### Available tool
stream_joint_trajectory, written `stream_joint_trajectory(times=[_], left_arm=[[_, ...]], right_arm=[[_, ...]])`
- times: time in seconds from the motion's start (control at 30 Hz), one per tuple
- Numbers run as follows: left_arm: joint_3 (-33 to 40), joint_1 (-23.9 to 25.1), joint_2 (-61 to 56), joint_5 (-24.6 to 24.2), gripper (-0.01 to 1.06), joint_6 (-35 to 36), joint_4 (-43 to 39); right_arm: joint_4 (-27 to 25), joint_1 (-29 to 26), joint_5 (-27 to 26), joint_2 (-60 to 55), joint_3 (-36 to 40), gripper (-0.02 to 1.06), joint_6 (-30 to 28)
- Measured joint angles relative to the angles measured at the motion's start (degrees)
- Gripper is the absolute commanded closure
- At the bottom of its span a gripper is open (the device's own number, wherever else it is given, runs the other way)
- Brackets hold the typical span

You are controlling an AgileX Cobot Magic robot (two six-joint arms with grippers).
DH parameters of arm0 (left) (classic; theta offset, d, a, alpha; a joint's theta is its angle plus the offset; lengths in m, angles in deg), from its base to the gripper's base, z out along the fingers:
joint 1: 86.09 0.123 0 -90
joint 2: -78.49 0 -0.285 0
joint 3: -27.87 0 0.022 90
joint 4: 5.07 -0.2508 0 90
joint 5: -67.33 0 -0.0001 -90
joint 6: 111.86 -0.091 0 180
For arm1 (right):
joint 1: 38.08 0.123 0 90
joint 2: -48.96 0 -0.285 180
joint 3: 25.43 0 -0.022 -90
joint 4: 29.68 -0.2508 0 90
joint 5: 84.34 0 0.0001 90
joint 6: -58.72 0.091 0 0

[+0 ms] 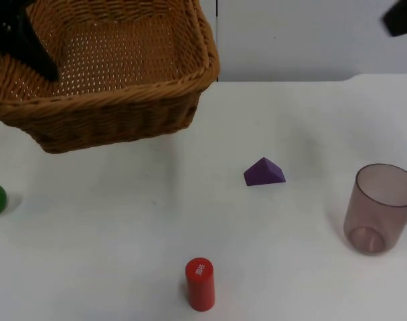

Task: Pick up the basket with the left hand and place the triangular block into the basket with the right hand.

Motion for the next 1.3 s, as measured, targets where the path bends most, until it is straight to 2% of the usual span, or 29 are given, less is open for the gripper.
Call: stream_joint_trajectory(times=[0.13,0.2,0.3,0.5,0.63,0.8,1.0,1.3], left_arm=[[0.00,0.00,0.00,-0.59,1.05,0.00,0.00],[0.00,0.00,0.00,-0.92,1.05,0.00,0.00],[0.00,0.00,0.00,-1.29,1.05,0.00,0.00],[0.00,0.00,0.00,-1.29,1.05,0.00,0.00],[0.00,0.00,0.00,-1.29,1.05,0.00,0.00],[0.00,0.00,0.00,-1.31,1.05,0.00,0.00],[0.00,0.00,0.00,-1.41,1.05,0.35,0.00],[0.00,0.00,0.00,-1.53,1.05,0.85,0.00]], right_arm=[[0.52,2.64,0.00,-12.36,-9.01,0.00,-6.20],[0.66,2.89,0.56,-15.23,-10.70,0.00,-8.17],[0.53,3.11,4.31,-22.42,-16.30,0.00,-15.11],[-0.84,3.11,9.54,-29.92,-21.97,0.00,-19.76],[-6.65,3.23,10.99,-36.03,-24.56,0.00,-24.90],[-8.30,4.57,10.72,-40.69,-24.54,0.00,-27.44],[-8.79,6.65,7.20,-44.79,-24.82,0.00,-30.75],[-8.90,6.91,9.38,-50.15,-30.76,0.00,-30.18]])
